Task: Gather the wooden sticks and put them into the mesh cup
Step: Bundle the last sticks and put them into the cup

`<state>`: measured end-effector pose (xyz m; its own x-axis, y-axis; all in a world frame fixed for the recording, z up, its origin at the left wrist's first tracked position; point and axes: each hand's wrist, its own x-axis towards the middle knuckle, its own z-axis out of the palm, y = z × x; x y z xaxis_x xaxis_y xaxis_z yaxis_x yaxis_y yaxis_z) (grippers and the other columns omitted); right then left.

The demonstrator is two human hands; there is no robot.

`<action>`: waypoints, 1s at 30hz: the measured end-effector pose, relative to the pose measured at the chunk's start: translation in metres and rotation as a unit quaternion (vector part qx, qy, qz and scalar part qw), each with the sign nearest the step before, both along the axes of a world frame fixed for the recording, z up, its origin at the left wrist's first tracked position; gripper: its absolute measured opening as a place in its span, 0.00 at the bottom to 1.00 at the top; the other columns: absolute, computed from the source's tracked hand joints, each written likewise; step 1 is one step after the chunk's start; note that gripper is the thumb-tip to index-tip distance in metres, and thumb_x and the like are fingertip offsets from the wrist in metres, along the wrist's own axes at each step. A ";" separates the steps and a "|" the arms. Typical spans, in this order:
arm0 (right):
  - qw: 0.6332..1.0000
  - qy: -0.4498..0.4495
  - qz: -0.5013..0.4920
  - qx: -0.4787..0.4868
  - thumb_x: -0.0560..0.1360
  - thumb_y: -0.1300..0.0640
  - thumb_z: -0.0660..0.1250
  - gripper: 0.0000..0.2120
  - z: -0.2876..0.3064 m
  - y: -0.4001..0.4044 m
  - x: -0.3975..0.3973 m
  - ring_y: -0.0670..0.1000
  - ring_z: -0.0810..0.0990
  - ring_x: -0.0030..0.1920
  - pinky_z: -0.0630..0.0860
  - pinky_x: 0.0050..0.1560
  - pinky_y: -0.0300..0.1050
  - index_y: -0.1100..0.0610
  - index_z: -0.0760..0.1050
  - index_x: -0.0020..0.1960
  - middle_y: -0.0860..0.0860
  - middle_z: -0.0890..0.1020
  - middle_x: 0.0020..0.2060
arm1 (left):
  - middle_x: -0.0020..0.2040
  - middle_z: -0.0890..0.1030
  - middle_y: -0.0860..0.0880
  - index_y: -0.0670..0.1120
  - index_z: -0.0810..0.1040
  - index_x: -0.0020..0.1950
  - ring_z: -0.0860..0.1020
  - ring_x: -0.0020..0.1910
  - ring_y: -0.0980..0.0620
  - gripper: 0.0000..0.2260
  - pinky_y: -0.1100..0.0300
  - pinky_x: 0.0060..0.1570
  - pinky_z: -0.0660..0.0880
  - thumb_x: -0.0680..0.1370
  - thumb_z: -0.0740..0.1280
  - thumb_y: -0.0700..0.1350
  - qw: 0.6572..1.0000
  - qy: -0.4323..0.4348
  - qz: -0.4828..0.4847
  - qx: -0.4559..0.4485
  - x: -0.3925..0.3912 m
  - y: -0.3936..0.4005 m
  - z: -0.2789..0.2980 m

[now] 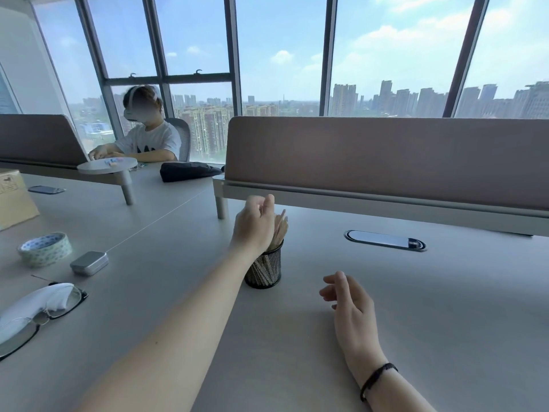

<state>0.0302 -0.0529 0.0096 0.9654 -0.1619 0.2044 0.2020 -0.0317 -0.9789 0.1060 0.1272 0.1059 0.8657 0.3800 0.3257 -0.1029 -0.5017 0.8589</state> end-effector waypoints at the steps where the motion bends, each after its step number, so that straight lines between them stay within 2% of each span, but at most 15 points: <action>1: 1.000 0.001 -0.001 0.000 0.83 0.49 0.59 0.16 0.000 0.000 0.000 0.45 0.81 0.41 0.72 0.45 0.42 0.53 0.81 0.45 0.54 0.84 0.39 | 0.50 0.79 0.51 0.46 0.74 0.59 0.75 0.51 0.51 0.14 0.62 0.48 0.65 0.84 0.58 0.55 0.999 -0.031 0.007 -0.030 -0.002 -0.001 0.002; 3: 1.000 0.003 -0.004 -0.003 0.83 0.49 0.59 0.15 0.000 0.000 0.000 0.45 0.81 0.41 0.73 0.45 0.43 0.52 0.81 0.45 0.53 0.83 0.38 | 0.53 0.80 0.50 0.45 0.75 0.63 0.77 0.52 0.52 0.13 0.65 0.47 0.68 0.82 0.62 0.50 0.992 -0.115 0.029 -0.040 -0.003 0.001 0.008; 4: 1.000 0.003 -0.003 -0.004 0.83 0.49 0.59 0.15 0.000 0.000 0.001 0.44 0.81 0.40 0.73 0.45 0.43 0.52 0.81 0.45 0.52 0.83 0.38 | 0.55 0.80 0.49 0.45 0.75 0.64 0.77 0.54 0.52 0.13 0.66 0.50 0.71 0.82 0.63 0.48 0.988 -0.150 0.039 -0.005 -0.002 0.003 0.011; 6: 1.000 0.004 -0.001 -0.005 0.82 0.49 0.60 0.15 -0.001 0.001 0.001 0.43 0.81 0.40 0.73 0.45 0.43 0.53 0.81 0.45 0.52 0.83 0.38 | 0.62 0.79 0.49 0.46 0.78 0.64 0.77 0.60 0.50 0.13 0.57 0.59 0.74 0.81 0.64 0.47 0.978 -0.176 0.035 0.111 0.002 0.009 0.018; 7: 1.000 0.004 0.001 -0.006 0.82 0.49 0.60 0.14 -0.001 0.001 0.001 0.43 0.81 0.40 0.73 0.45 0.44 0.53 0.81 0.45 0.51 0.83 0.38 | 0.65 0.78 0.50 0.47 0.78 0.66 0.77 0.62 0.51 0.15 0.55 0.60 0.74 0.81 0.63 0.49 0.972 -0.162 0.019 0.169 0.003 0.010 0.022; 9: 1.000 0.005 0.003 -0.008 0.82 0.49 0.60 0.14 -0.001 0.002 0.002 0.43 0.81 0.40 0.73 0.45 0.44 0.53 0.81 0.45 0.51 0.84 0.37 | 0.71 0.74 0.54 0.51 0.75 0.70 0.76 0.66 0.52 0.18 0.56 0.60 0.71 0.82 0.61 0.53 0.959 -0.093 -0.041 0.265 0.006 0.009 0.027; 12: 1.000 0.008 0.005 -0.007 0.82 0.49 0.60 0.14 0.000 0.001 0.001 0.42 0.81 0.39 0.73 0.45 0.43 0.53 0.81 0.46 0.51 0.84 0.37 | 0.78 0.66 0.59 0.54 0.70 0.75 0.71 0.71 0.54 0.22 0.54 0.66 0.67 0.83 0.55 0.58 0.927 0.033 -0.121 0.354 0.012 0.002 0.022; 15: 1.000 0.011 0.007 -0.005 0.82 0.49 0.60 0.14 0.001 0.000 0.001 0.41 0.80 0.39 0.72 0.45 0.42 0.53 0.81 0.46 0.52 0.83 0.38 | 0.75 0.70 0.61 0.57 0.70 0.74 0.71 0.72 0.54 0.27 0.51 0.67 0.68 0.80 0.51 0.67 0.913 0.099 -0.132 0.372 0.016 -0.002 0.009; 17: 1.000 0.013 0.009 -0.008 0.82 0.49 0.60 0.14 0.000 0.001 0.002 0.41 0.80 0.40 0.73 0.45 0.43 0.53 0.81 0.47 0.51 0.83 0.38 | 0.70 0.75 0.62 0.59 0.73 0.71 0.73 0.69 0.56 0.31 0.51 0.62 0.69 0.77 0.48 0.73 0.918 0.091 -0.117 0.369 0.014 -0.004 0.006; 20: 1.000 0.014 0.010 -0.011 0.82 0.49 0.60 0.14 0.000 0.002 0.003 0.41 0.81 0.40 0.73 0.45 0.42 0.53 0.81 0.47 0.50 0.84 0.38 | 0.67 0.77 0.65 0.61 0.76 0.67 0.80 0.59 0.56 0.36 0.52 0.58 0.72 0.72 0.45 0.78 0.931 0.071 -0.120 0.336 0.010 -0.009 0.010; 21: 1.000 0.014 0.011 -0.013 0.82 0.49 0.60 0.14 0.000 0.002 0.003 0.41 0.81 0.40 0.72 0.45 0.42 0.53 0.81 0.47 0.50 0.83 0.38 | 0.67 0.77 0.64 0.62 0.76 0.67 0.80 0.59 0.56 0.36 0.51 0.59 0.72 0.72 0.45 0.79 0.929 0.073 -0.123 0.343 0.010 -0.009 0.012; 25: 1.000 0.014 0.011 -0.017 0.82 0.48 0.60 0.14 -0.001 0.002 0.003 0.41 0.80 0.39 0.72 0.45 0.42 0.53 0.81 0.47 0.50 0.83 0.38 | 0.73 0.74 0.56 0.60 0.71 0.71 0.72 0.70 0.48 0.27 0.49 0.62 0.68 0.78 0.50 0.70 0.885 0.125 -0.107 0.436 0.018 -0.009 0.015; 27: 1.000 0.015 0.008 -0.016 0.82 0.48 0.60 0.14 -0.001 0.001 0.003 0.41 0.80 0.39 0.73 0.45 0.42 0.53 0.81 0.46 0.50 0.83 0.38 | 0.71 0.76 0.54 0.59 0.72 0.70 0.73 0.69 0.47 0.22 0.50 0.59 0.68 0.81 0.51 0.64 0.881 0.146 -0.107 0.437 0.021 -0.007 0.013; 30: 1.000 0.017 0.010 -0.016 0.82 0.48 0.60 0.14 -0.001 0.002 0.003 0.41 0.80 0.40 0.73 0.45 0.42 0.52 0.81 0.46 0.50 0.83 0.38 | 0.65 0.80 0.55 0.58 0.77 0.64 0.76 0.65 0.49 0.20 0.52 0.54 0.69 0.82 0.52 0.63 0.890 0.122 -0.103 0.427 0.024 -0.001 0.009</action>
